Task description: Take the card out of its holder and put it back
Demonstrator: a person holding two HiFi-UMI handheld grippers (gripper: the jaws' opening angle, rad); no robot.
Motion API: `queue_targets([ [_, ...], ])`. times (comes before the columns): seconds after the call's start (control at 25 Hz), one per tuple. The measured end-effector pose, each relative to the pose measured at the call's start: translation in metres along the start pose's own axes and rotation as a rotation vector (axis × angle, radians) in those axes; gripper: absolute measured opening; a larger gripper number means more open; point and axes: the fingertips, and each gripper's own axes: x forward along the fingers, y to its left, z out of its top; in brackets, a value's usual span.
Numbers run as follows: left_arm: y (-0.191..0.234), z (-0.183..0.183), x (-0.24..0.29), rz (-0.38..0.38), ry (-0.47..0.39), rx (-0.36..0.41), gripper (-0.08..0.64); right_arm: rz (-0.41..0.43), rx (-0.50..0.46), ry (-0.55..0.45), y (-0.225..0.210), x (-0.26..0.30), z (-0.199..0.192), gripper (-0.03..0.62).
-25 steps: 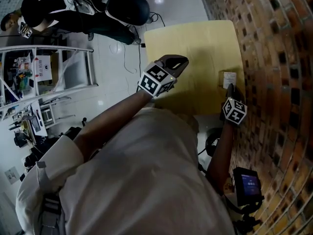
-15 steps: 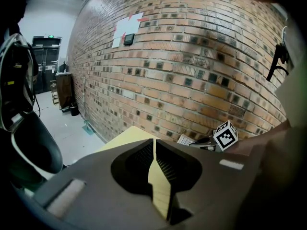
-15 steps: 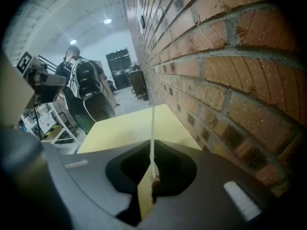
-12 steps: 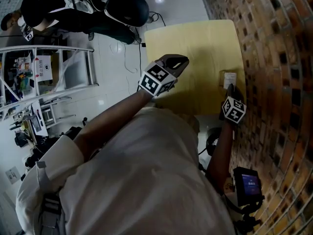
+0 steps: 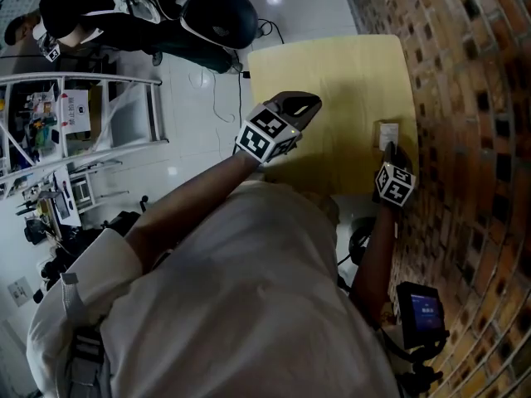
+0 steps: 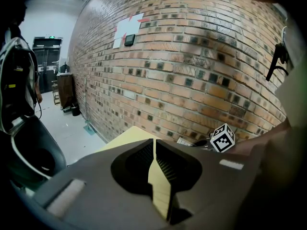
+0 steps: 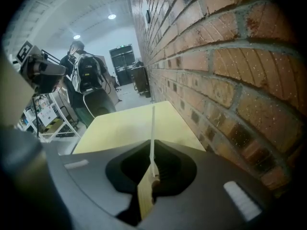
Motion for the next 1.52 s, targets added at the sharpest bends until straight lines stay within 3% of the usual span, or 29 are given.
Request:
queue_targets([
  [1.36,0.003,-0.018,-0.016,0.062,0.008,-0.026,0.022,0.007,-0.026,0.058,-0.005,0.038,-0.034,0.02],
  [1.52,0.0,-0.022,-0.02,0.06,0.012,-0.024,0.025,-0.007,-0.05,0.136,-0.002,0.042,-0.045,0.026],
])
